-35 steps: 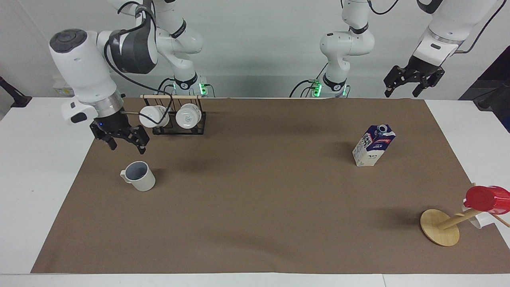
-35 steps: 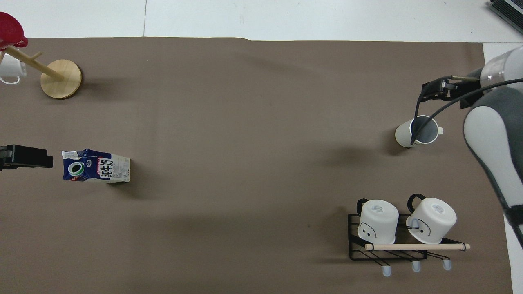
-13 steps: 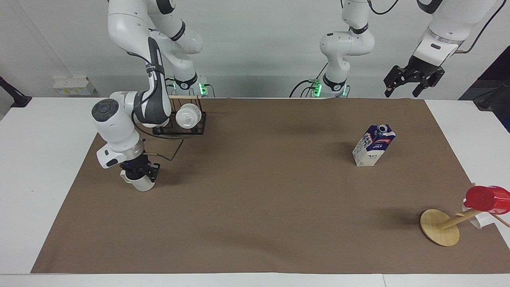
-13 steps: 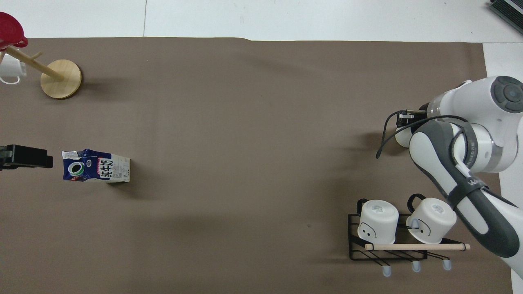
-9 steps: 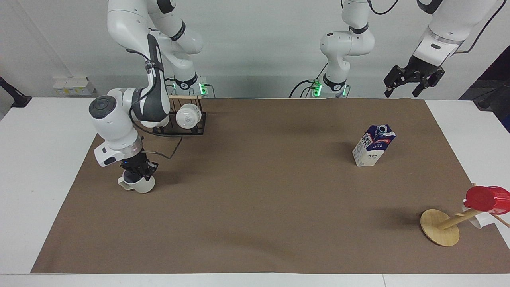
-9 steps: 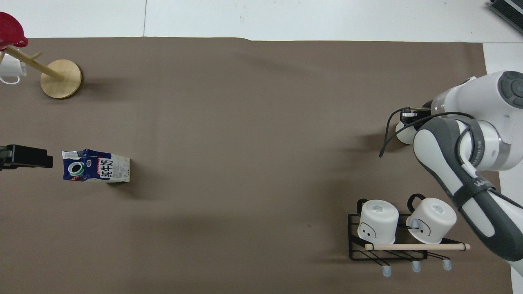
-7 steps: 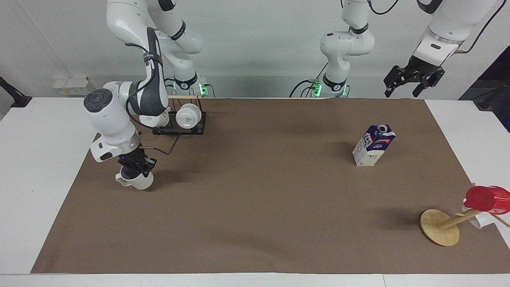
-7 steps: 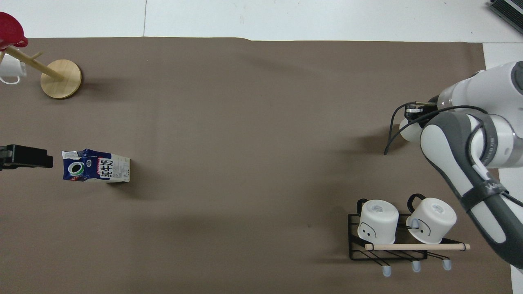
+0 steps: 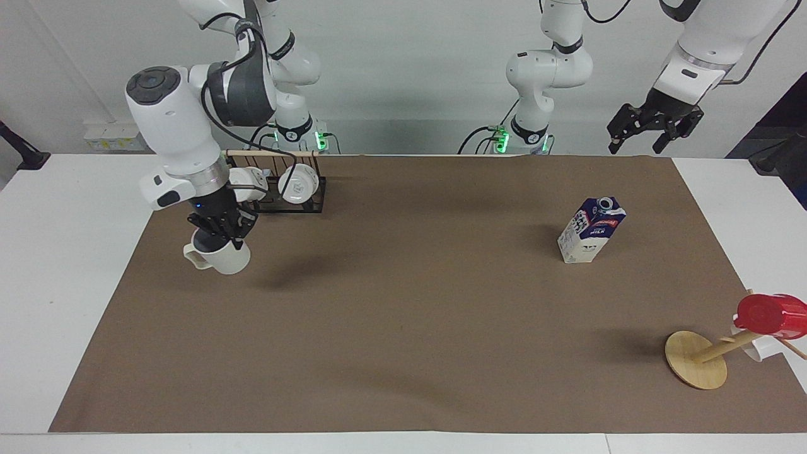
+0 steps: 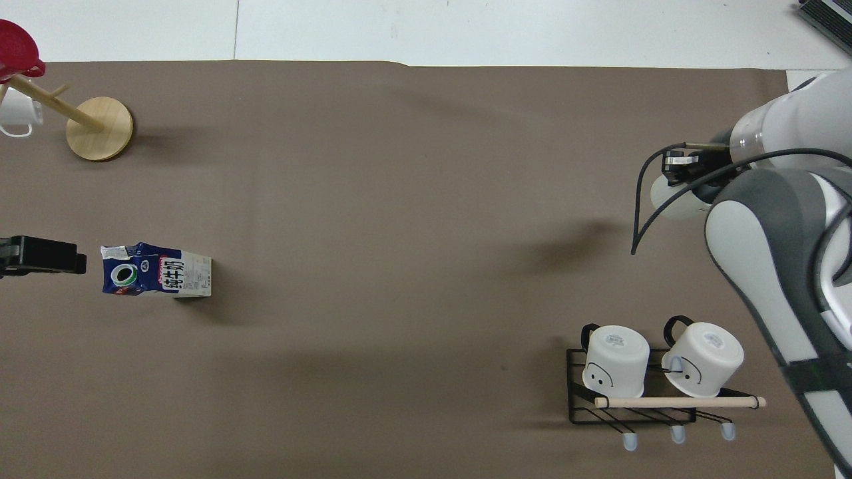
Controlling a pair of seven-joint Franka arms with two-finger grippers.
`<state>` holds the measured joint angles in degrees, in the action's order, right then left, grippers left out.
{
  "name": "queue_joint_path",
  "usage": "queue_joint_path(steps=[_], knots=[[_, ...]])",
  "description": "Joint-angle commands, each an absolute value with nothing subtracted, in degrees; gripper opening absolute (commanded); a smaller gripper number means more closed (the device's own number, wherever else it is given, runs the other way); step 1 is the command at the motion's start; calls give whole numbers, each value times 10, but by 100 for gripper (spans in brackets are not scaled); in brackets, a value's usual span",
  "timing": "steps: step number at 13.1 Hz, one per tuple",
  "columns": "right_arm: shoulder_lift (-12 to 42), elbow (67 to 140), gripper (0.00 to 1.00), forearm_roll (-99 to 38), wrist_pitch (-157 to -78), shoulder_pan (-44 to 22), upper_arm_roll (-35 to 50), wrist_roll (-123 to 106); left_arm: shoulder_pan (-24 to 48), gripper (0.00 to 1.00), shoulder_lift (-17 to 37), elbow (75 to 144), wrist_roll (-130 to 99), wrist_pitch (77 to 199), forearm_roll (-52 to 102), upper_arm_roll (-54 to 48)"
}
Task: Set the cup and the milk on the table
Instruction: 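Carry the white mug with the right gripper toward the table center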
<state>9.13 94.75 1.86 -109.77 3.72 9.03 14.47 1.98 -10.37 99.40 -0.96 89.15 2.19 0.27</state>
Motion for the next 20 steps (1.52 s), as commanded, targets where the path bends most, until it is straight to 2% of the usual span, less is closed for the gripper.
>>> queue_joint_path(steps=[1, 7, 13, 15, 20], knots=[[98, 937, 0, 30, -1089, -12, 93, 198, 24, 100, -102, 985, -16, 881, 14, 6], [131, 938, 0, 60, -1111, -134, 93, 341, 24, 100, -102, 985, -16, 881, 14, 5], [201, 938, 0, 83, -1190, -225, 92, 488, 23, 100, -102, 985, -16, 879, 14, 6], [243, 926, 0, 131, -1217, -259, 93, 578, 23, 100, -102, 985, -16, 879, 13, 6], [258, 921, 0, 134, -1253, -271, 94, 637, 23, 100, -106, 992, -15, 882, 13, 7]])
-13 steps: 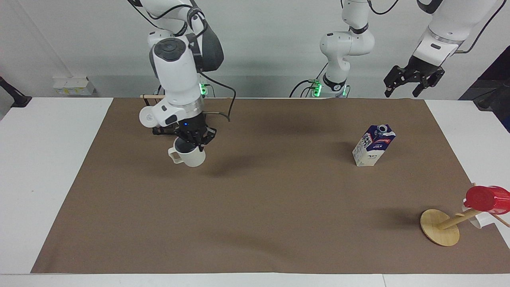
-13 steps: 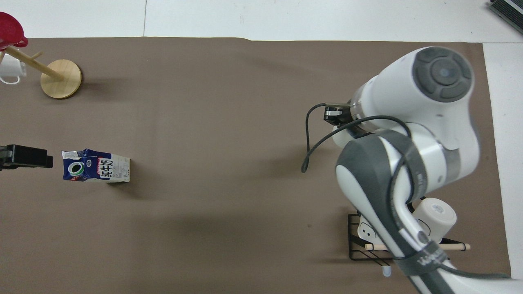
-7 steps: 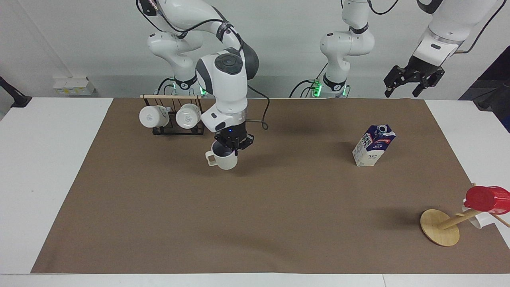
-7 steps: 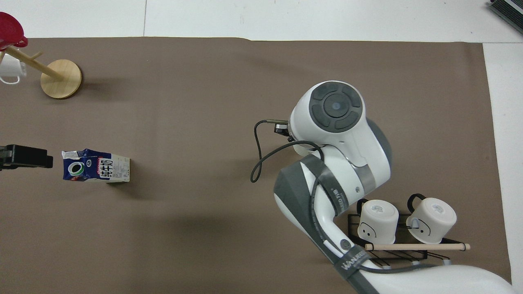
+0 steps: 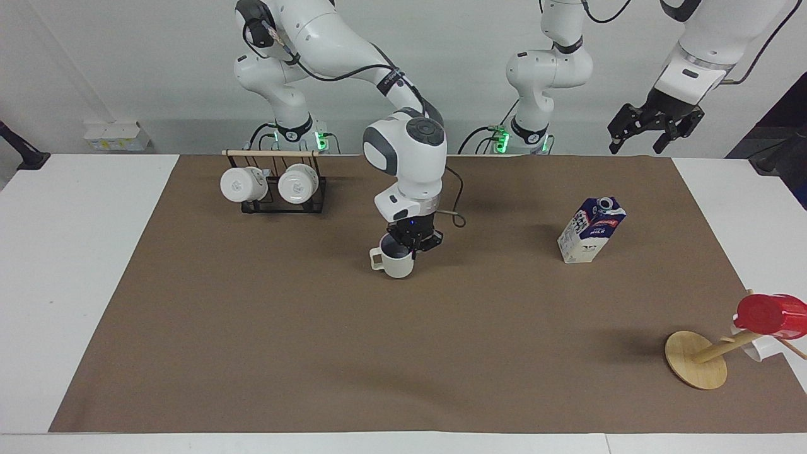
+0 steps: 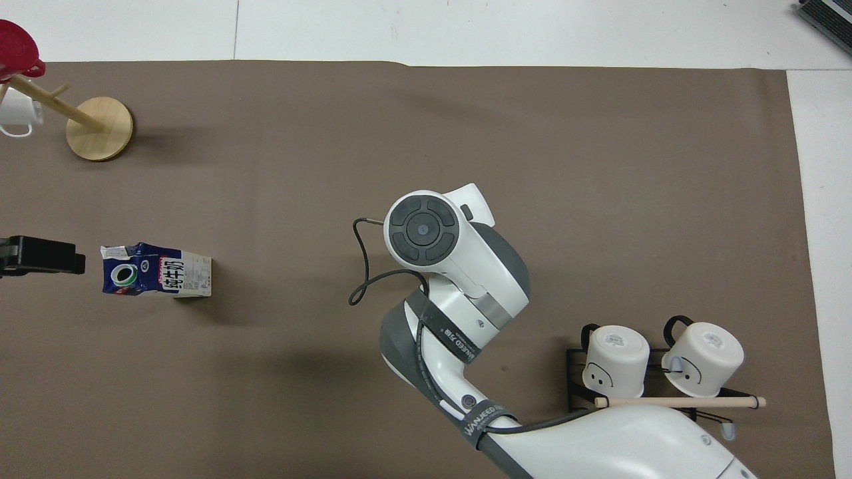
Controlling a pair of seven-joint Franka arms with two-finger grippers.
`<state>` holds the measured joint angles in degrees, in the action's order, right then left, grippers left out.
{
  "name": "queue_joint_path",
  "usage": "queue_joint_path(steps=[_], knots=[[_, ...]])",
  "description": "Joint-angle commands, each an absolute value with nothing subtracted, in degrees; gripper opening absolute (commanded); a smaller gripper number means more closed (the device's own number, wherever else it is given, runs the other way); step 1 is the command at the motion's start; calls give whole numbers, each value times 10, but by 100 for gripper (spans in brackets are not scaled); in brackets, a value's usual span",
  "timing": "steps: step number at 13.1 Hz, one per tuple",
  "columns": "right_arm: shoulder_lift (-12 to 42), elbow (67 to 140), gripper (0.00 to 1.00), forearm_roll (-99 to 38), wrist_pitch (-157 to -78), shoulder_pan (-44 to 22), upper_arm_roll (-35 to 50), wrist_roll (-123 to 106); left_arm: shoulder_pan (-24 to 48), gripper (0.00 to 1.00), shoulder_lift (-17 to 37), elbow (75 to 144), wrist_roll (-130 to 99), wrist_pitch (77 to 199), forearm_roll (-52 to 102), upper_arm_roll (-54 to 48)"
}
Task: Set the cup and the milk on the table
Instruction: 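Carry the white mug with the right gripper toward the table center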
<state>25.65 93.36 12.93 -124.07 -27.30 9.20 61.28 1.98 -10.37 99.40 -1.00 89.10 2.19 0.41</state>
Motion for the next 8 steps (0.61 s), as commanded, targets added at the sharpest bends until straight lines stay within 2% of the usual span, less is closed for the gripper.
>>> queue_joint_path(steps=[1, 5, 7, 8], knots=[[258, 924, 0, 133, -1263, -270, 94, 652, 23, 100, -108, 994, -15, 882, 14, 7], [259, 938, 6, 120, -1283, -265, 95, 687, 23, 100, -131, 1035, -15, 902, 12, 7], [259, 942, 7, 109, -1285, -264, 95, 689, 23, 100, -144, 1087, -14, 955, 10, 7], [264, 942, 12, 107, -1287, -266, 94, 692, 23, 100, -160, 1136, -13, 1003, 8, 7]])
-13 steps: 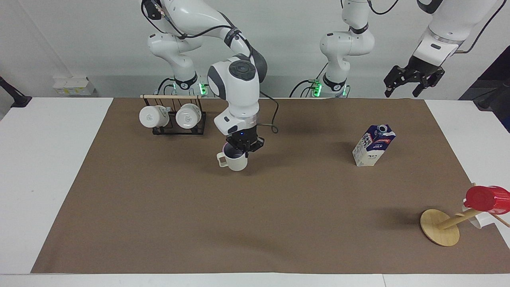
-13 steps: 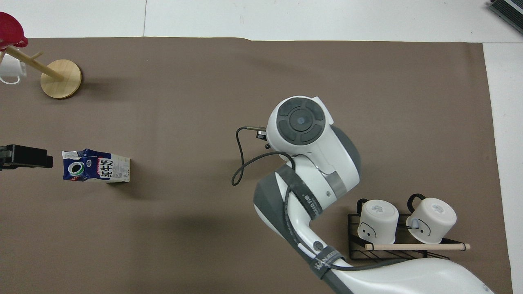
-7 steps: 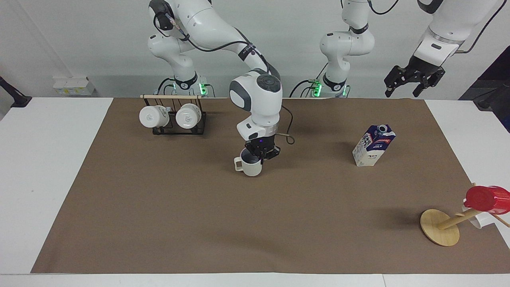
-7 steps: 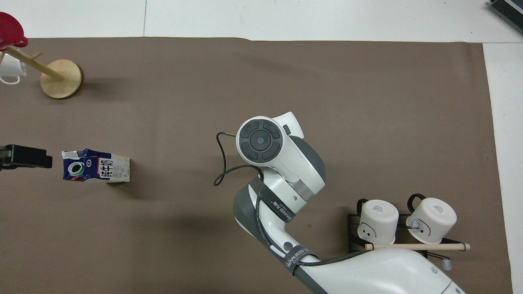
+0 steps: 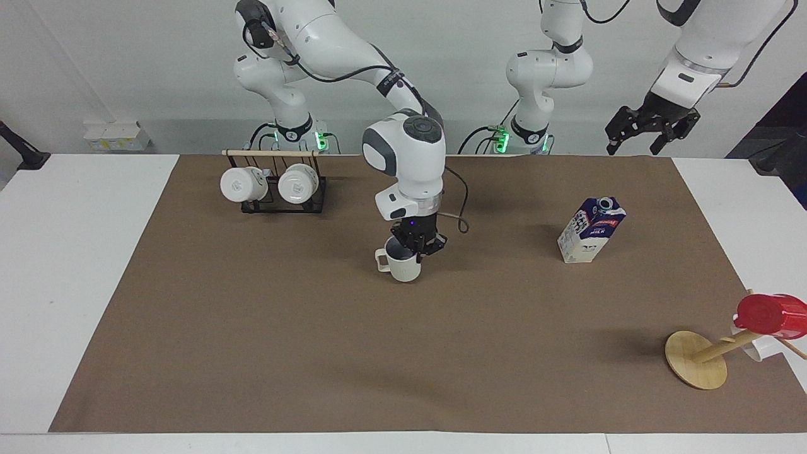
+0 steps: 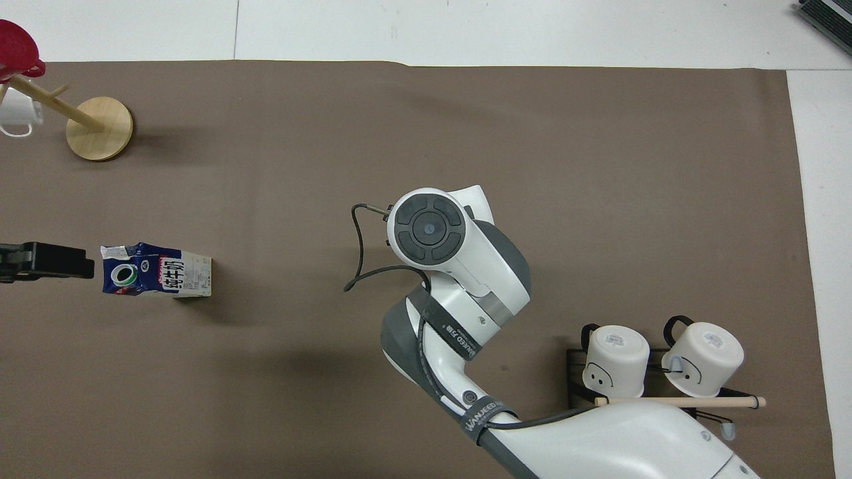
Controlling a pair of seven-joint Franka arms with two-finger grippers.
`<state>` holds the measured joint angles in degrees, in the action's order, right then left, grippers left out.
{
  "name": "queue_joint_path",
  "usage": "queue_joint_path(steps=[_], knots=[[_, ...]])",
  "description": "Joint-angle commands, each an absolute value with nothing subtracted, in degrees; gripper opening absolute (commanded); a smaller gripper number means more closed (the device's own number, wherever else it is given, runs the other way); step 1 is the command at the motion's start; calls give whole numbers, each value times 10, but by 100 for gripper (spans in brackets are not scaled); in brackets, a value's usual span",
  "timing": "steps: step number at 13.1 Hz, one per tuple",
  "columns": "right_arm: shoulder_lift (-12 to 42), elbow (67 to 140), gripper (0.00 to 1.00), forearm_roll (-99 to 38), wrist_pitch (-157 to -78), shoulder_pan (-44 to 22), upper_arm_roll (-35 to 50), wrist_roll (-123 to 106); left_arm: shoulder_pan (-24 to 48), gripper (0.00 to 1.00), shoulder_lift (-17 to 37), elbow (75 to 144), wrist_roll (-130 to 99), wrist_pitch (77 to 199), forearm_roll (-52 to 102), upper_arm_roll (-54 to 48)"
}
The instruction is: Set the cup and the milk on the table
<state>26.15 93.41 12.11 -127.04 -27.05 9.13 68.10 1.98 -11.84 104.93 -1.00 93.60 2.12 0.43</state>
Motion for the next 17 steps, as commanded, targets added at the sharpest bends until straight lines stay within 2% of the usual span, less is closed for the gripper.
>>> queue_joint_path(steps=[1, 2, 3, 5, 7, 9, 10, 11, 14, 17], knots=[[264, 940, 19, 107, -1288, -266, 94, 693, 23, 100, -170, 1184, -9, 1058, 4, 7], [263, 933, 44, 106, -1286, -269, 94, 693, 23, 100, -168, 1211, -5, 1099, 4, 7], [264, 930, 80, 108, -1287, -271, 94, 693, 23, 100, -161, 1227, -5, 1133, -3, 7], [258, 926, 100, 109, -1288, -263, 94, 691, 23, 100, -153, 1270, -5, 1198, -8, 7], [230, 919, 100, 107, -1282, -244, 93, 681, 23, 100, -144, 1306, -5, 1252, -9, 8], [191, 930, 100, 106, -1264, -222, 93, 665, 22, 100, -129, 1310, -6, 1266, -11, 8], [172, 931, 100, 106, -1247, -205, 93, 639, 22, 78, -129, 1309, -6, 1266, -11, 8], [152, 932, 100, 106, -1233, -183, 93, 615, 22, 62, -129, 1309, -6, 1265, -11, 8], [103, 947, 100, 102, -1201, -107, 93, 520, 22, 31, -126, 1303, -4, 1260, -11, 8], [65, 947, 100, 72, -1152, -14, 93, 390, 34, 28, -106, 1275, -25, 1255, -11, 6]])
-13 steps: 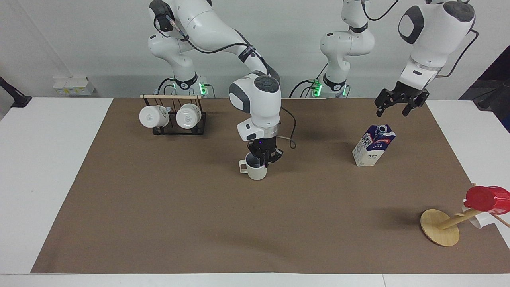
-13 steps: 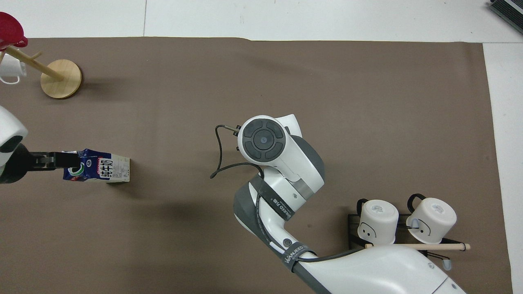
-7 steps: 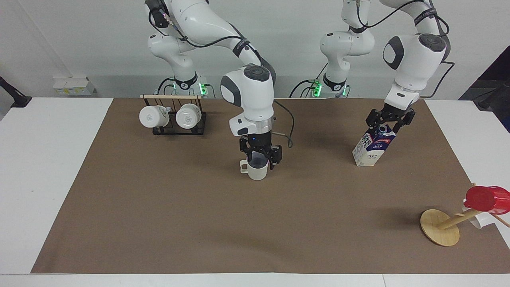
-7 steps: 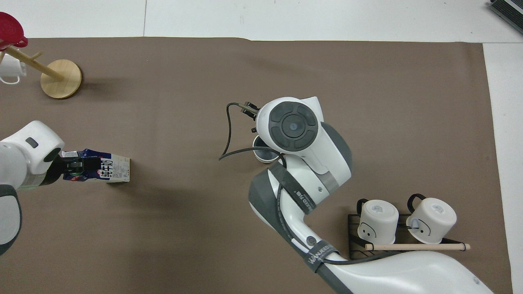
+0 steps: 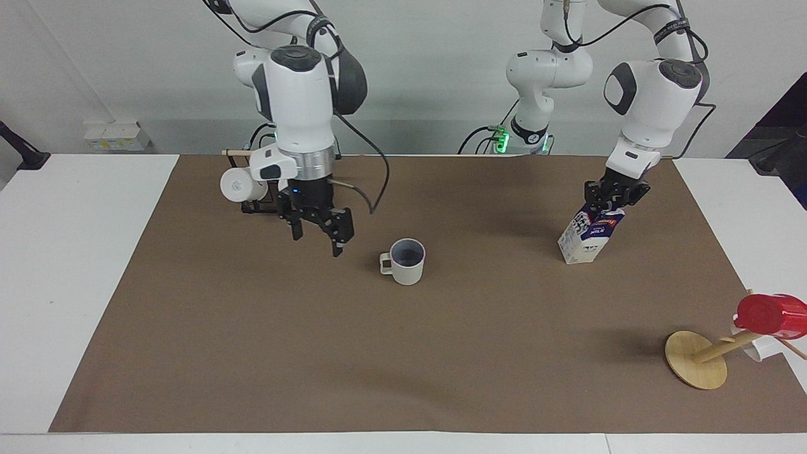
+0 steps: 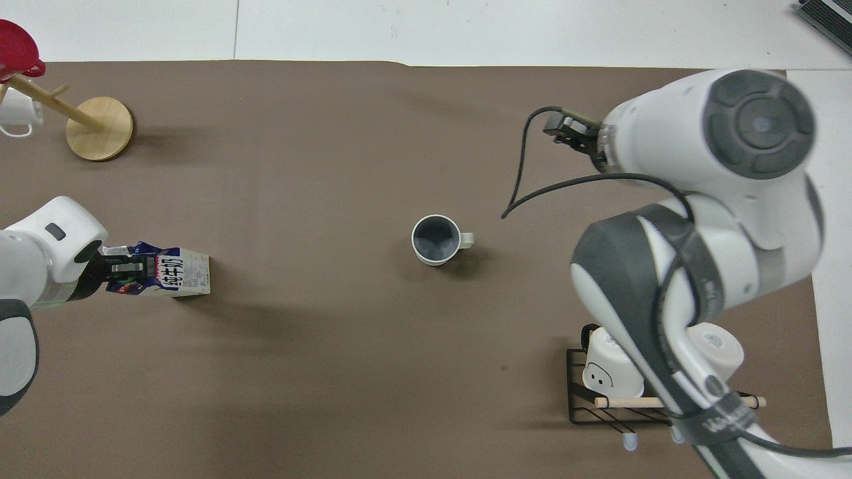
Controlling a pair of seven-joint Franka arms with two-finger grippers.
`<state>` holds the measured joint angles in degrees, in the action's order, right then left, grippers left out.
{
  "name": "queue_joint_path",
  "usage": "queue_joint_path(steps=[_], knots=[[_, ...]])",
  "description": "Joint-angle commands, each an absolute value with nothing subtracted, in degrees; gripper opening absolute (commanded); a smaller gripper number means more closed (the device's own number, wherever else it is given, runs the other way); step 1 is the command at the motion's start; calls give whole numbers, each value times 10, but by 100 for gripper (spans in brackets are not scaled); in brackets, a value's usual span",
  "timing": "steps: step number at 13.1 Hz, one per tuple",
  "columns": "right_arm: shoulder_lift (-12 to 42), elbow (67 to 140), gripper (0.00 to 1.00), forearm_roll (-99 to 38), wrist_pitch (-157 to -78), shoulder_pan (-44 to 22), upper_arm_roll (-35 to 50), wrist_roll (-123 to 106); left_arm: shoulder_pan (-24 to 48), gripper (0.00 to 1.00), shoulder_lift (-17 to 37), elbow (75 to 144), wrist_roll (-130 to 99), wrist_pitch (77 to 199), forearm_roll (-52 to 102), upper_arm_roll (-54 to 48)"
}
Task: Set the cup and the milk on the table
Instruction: 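Lift the milk carton with the left gripper while the right gripper withdraws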
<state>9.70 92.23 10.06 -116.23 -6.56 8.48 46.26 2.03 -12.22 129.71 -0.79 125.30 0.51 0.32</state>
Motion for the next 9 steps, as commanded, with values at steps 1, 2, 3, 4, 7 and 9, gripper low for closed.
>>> queue_joint_path(steps=[1, 2, 3, 4, 7, 9], knots=[[55, 945, 100, 56, -1145, 18, 92, 333, 44, 28, -99, 1258, -58, 1244, -11, 1], [46, 944, 100, 49, -1129, 42, 92, 285, 76, 28, -83, 1232, -101, 1231, -11, 1], [31, 944, 100, 49, -1099, 60, 92, 249, 99, 28, -69, 1210, -140, 1225, -11, 1], [13, 944, 100, 49, -1054, 65, 91, 229, 126, 28, -65, 1202, -180, 1225, -11, 1], [-13, 932, 100, 47, -957, 64, 91, 203, 219, 28, -63, 1199, -274, 1232, -11, 2], [-2, 894, 100, 46, -893, 61, 93, 190, 267, 28, -25, 1169, -317, 1236, -11, 1]])
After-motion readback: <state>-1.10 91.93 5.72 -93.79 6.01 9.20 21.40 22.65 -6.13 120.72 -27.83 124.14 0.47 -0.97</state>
